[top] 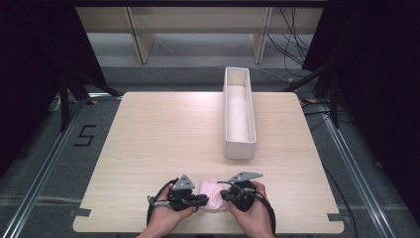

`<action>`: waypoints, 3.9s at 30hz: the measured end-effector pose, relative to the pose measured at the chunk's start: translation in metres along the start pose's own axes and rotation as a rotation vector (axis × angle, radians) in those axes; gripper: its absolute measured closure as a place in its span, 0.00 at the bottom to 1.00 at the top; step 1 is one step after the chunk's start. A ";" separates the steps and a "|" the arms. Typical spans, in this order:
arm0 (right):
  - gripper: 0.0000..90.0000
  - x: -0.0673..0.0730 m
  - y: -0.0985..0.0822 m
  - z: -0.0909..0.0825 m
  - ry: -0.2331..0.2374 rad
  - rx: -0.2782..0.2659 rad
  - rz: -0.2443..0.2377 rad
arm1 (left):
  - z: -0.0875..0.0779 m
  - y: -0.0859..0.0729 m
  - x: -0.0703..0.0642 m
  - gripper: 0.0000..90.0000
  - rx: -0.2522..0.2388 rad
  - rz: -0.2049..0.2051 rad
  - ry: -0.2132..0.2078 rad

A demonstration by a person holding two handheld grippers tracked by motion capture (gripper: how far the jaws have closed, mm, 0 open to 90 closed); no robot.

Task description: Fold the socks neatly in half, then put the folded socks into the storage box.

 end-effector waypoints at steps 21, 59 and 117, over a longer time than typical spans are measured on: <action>0.99 -0.005 -0.011 0.012 -0.003 0.047 0.022 | 0.003 -0.001 -0.001 0.85 -0.032 -0.008 -0.019; 0.75 -0.031 0.028 0.013 -0.001 0.035 0.100 | -0.010 0.004 -0.010 0.87 -0.002 0.086 -0.025; 0.64 -0.019 0.033 0.036 0.059 0.097 0.045 | 0.027 0.001 -0.014 0.90 0.074 0.101 -0.044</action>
Point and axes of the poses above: each handheld gripper's, and its own axes: z roughly forward along the jaws, y roughly out of its top, x roughly to its left, the point moved 8 cm from there along z, roughly forward along the jaws, and after that the axes turned 13 degrees about -y, right-handed, at the moved point
